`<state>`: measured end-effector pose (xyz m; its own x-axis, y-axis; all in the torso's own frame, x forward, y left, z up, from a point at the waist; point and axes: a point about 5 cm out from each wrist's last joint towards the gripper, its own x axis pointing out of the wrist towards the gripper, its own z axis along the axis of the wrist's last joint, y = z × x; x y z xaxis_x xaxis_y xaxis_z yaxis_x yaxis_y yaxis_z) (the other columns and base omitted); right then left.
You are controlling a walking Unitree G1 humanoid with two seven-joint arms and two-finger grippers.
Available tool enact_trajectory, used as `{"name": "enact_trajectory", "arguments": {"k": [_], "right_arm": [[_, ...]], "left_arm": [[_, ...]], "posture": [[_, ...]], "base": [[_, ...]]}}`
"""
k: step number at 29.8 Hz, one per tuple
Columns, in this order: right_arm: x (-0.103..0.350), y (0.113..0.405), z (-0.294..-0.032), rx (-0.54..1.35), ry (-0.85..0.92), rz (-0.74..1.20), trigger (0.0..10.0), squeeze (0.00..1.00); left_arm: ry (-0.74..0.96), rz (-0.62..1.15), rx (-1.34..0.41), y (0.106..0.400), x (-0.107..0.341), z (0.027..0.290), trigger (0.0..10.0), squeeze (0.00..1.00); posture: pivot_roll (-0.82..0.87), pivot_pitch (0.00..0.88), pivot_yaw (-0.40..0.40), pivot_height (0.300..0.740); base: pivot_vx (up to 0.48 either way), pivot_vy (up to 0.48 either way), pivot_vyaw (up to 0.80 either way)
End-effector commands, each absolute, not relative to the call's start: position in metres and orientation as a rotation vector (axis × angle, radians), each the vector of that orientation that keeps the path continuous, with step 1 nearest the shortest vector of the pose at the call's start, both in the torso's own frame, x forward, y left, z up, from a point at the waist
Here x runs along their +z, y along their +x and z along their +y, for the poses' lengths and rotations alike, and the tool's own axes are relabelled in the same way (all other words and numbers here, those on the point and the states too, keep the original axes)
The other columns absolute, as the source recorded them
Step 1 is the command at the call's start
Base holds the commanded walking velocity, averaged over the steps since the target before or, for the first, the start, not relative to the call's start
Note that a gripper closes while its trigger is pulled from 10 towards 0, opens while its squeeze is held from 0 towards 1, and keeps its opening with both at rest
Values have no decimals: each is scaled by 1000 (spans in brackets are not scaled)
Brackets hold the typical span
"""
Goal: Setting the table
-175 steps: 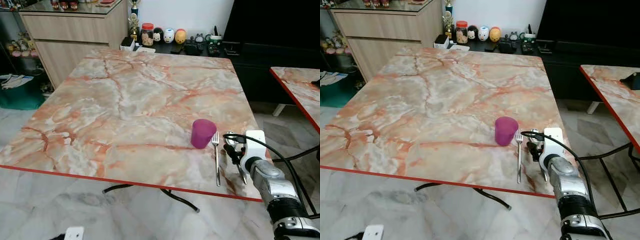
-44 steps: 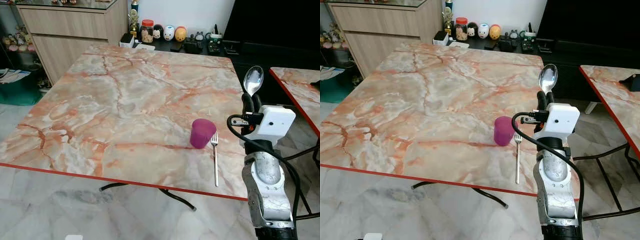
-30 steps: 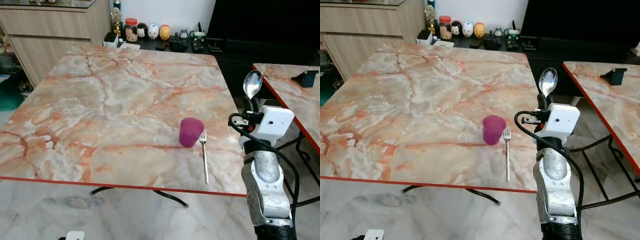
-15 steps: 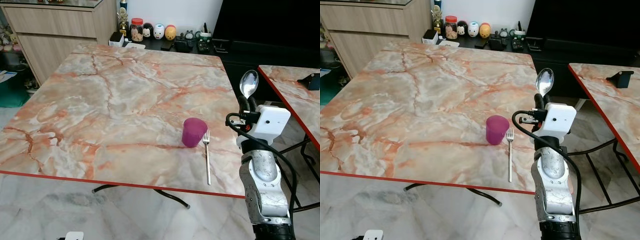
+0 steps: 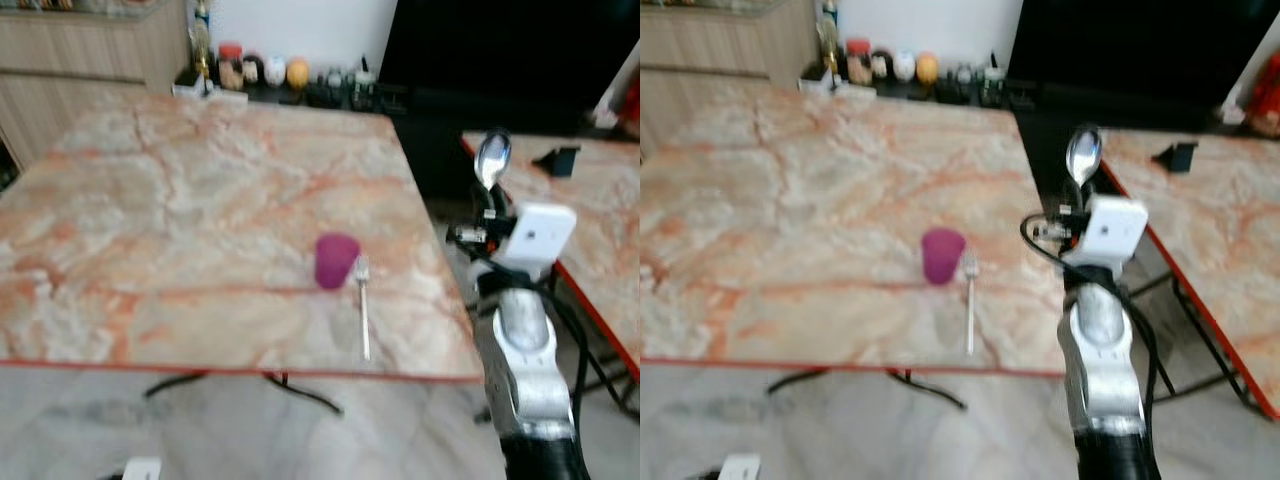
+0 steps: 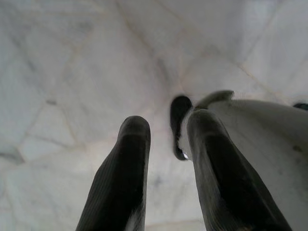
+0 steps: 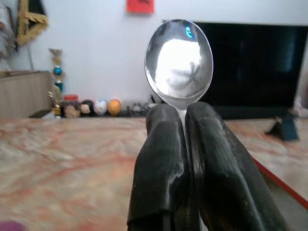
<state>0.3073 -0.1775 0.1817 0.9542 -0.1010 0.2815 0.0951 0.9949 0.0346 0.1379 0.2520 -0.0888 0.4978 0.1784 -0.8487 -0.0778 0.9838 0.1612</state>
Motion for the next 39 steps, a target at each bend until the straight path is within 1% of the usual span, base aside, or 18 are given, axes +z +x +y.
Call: {"name": "enact_trajectory", "arguments": {"k": [1, 17, 27, 36, 39], "right_arm": [[185, 308, -184, -117, 11, -303, 10000, 0], [187, 308, -184, -121, 11, -320, 10000, 0], [188, 310, -179, -105, 12, -333, 10000, 0], [189, 309, -177, -100, -61, -342, 10000, 0], [190, 309, -176, -86, -75, -348, 10000, 0]], "left_arm": [[91, 1053, 143, 134, -92, 246, 10000, 0], [95, 1051, 136, 135, -92, 246, 10000, 0], [109, 1054, 123, 135, -92, 246, 10000, 0], [123, 1060, 111, 134, -92, 246, 10000, 0], [123, 1059, 111, 135, -92, 246, 10000, 0]], "posture": [[105, 0, -92, 715], [86, 0, -78, 715], [85, 0, -74, 715], [83, 0, -74, 715], [82, 0, -76, 715]], "base": [[0, -341, 0], [0, -345, 0], [0, -344, 0], [0, -340, 0], [0, -333, 800]]}}
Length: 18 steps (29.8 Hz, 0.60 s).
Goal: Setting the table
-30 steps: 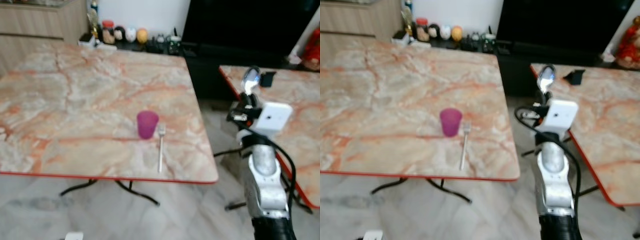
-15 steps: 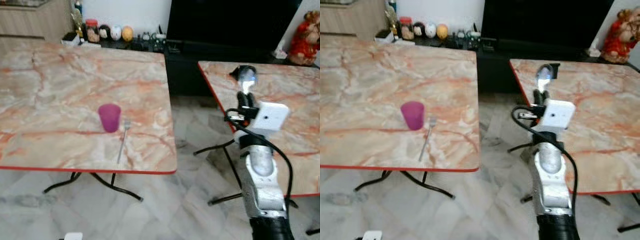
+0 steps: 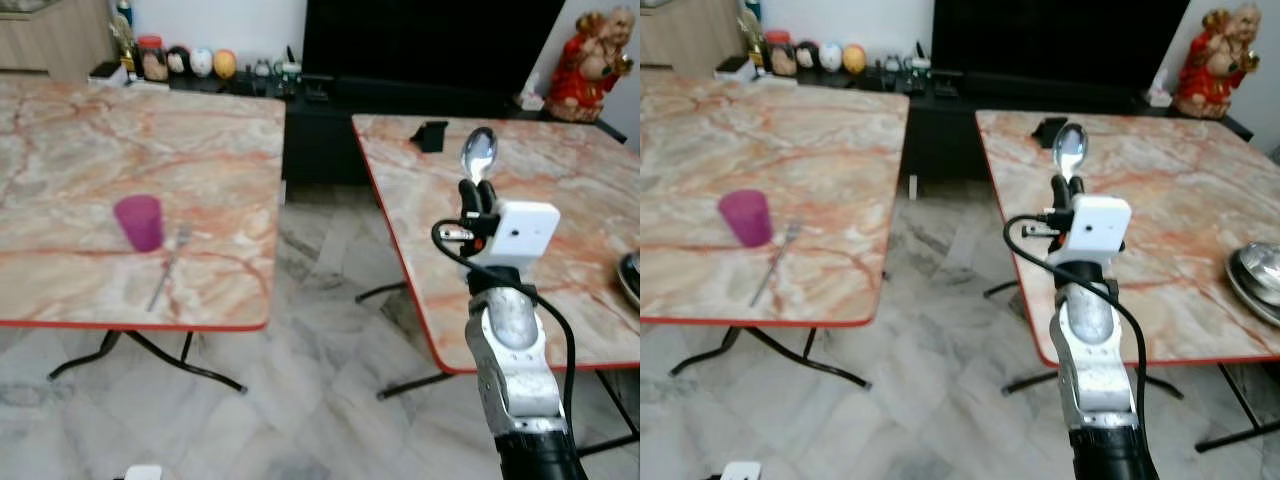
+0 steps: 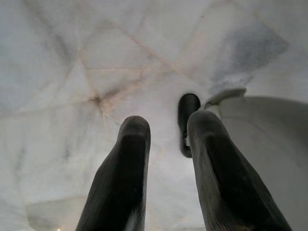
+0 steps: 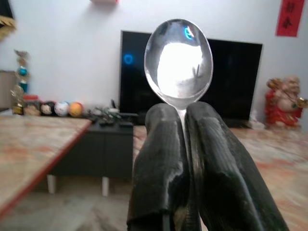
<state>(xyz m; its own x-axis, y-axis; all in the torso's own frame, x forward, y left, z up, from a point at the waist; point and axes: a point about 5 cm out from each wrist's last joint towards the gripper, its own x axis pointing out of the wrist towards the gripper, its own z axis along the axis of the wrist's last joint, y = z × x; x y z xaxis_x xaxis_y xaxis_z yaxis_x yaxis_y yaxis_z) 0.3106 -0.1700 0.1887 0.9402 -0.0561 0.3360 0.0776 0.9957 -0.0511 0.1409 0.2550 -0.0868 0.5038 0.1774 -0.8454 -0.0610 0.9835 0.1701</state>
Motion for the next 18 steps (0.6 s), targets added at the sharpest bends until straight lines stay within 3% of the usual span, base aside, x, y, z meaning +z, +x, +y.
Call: {"name": "enact_trajectory", "arguments": {"k": [1, 18], "right_arm": [[190, 309, -175, -80, -71, -349, 10000, 0], [190, 310, -175, -82, -67, -342, 10000, 0]], "left_arm": [[122, 1058, 112, 135, -92, 246, 10000, 0], [120, 1057, 115, 137, -91, 246, 10000, 0]], "posture": [[82, 0, -76, 715], [75, 0, -72, 715]], "base": [[0, -334, 800], [0, -333, 0]]}}
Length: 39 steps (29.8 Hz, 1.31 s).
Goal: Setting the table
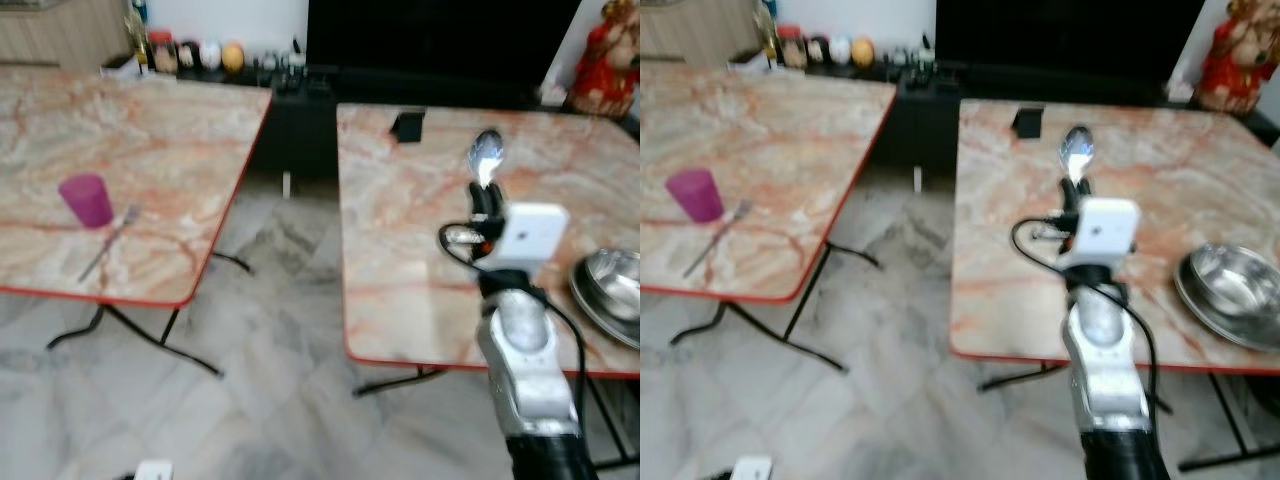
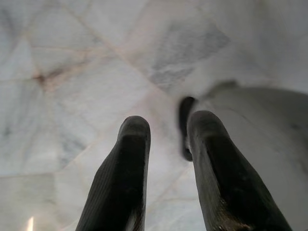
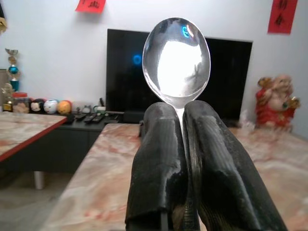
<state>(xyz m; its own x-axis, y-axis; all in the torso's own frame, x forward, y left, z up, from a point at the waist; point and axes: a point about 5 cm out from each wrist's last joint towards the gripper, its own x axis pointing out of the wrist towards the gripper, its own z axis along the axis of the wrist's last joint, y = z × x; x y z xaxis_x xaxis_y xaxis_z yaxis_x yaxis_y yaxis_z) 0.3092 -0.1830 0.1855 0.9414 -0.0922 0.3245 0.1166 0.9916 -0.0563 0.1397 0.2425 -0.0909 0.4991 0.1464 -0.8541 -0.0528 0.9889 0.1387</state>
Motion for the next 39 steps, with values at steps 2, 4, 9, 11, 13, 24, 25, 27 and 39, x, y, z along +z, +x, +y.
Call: {"name": "enact_trajectory", "arguments": {"k": [2, 4, 9, 11, 13, 24, 25, 27, 39], "right_arm": [[190, 310, -175, -83, -66, -341, 10000, 0], [190, 311, -175, -83, -67, -341, 10000, 0], [190, 311, -177, -93, -67, -342, 10000, 0], [190, 311, -178, -95, -67, -341, 10000, 0], [190, 312, -178, -97, -67, -341, 10000, 0], [191, 313, -182, -117, -68, -338, 10000, 0], [191, 313, -182, -119, -67, -338, 10000, 0], [191, 313, -183, -117, -72, -336, 10000, 0], [189, 314, -185, -120, -78, -328, 10000, 0]], "left_arm": [[121, 1057, 115, 137, -91, 246, 10000, 0], [121, 1057, 113, 137, -91, 246, 10000, 0], [122, 1055, 110, 137, -91, 246, 10000, 0], [124, 1055, 108, 137, -91, 246, 10000, 0], [124, 1055, 108, 137, -91, 246, 10000, 0], [122, 1054, 110, 138, -90, 247, 10000, 0], [122, 1054, 111, 138, -90, 247, 10000, 0], [121, 1053, 111, 138, -90, 247, 10000, 0], [120, 1055, 116, 137, -91, 247, 10000, 0]], "posture": [[72, 0, -70, 715], [72, 0, -70, 715], [71, 0, -65, 715], [71, 0, -65, 715], [70, 0, -64, 715], [71, 0, -62, 715], [71, 0, -62, 715], [70, 0, -61, 715], [70, 0, -60, 715]], "base": [[0, -334, 0], [0, -334, 0], [0, -334, 0], [0, -334, 0], [0, -334, 0], [0, -334, 0], [0, -334, 0], [0, -334, 0], [0, -271, 0]]}}
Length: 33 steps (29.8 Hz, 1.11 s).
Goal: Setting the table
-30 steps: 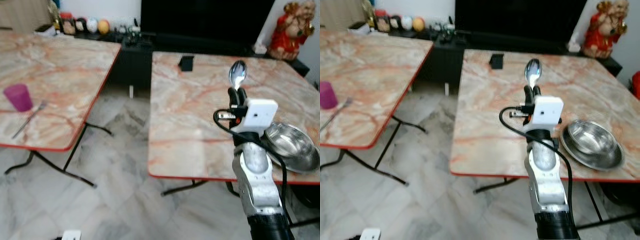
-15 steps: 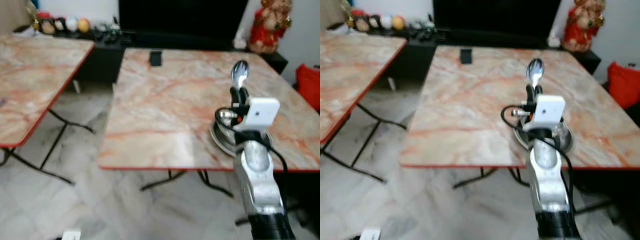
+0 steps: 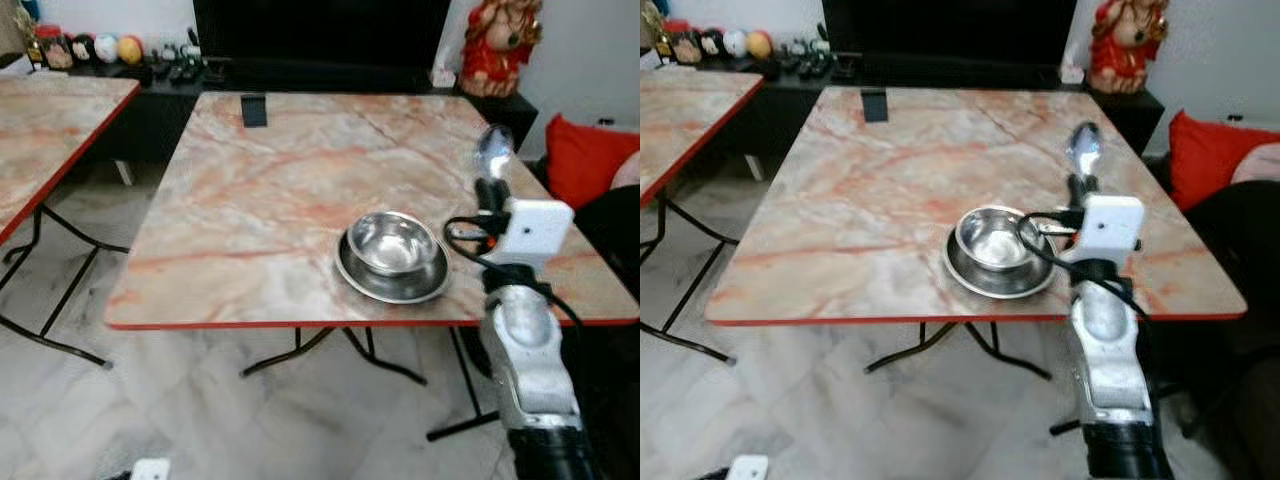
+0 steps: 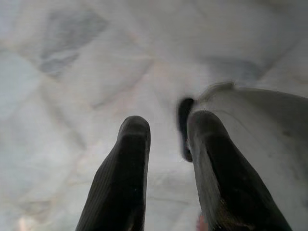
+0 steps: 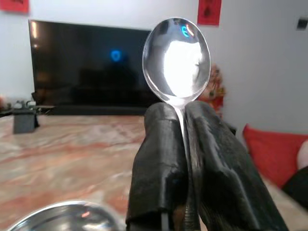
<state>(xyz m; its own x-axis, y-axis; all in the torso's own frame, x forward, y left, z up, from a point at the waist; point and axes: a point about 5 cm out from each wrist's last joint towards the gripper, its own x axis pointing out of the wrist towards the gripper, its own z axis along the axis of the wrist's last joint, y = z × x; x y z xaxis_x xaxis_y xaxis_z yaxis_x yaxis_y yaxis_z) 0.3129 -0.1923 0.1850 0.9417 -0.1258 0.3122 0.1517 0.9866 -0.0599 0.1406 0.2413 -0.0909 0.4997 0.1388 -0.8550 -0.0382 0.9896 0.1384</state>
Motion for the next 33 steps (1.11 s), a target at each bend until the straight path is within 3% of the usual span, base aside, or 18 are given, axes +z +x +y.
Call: {"name": "enact_trajectory", "arguments": {"k": [1, 23, 33], "right_arm": [[189, 314, -185, -120, -77, -327, 10000, 0], [190, 316, -190, -128, -67, -321, 10000, 0], [188, 317, -185, -119, -47, -308, 10000, 0]], "left_arm": [[120, 1054, 116, 137, -91, 247, 10000, 0], [97, 1060, 128, 136, -91, 246, 10000, 0], [104, 1067, 133, 136, -91, 247, 10000, 0]], "posture": [[72, 0, -62, 715], [72, 0, -70, 715], [80, 0, -75, 715]], "base": [[0, 0, 0], [0, 0, 0], [270, 0, 0]]}}
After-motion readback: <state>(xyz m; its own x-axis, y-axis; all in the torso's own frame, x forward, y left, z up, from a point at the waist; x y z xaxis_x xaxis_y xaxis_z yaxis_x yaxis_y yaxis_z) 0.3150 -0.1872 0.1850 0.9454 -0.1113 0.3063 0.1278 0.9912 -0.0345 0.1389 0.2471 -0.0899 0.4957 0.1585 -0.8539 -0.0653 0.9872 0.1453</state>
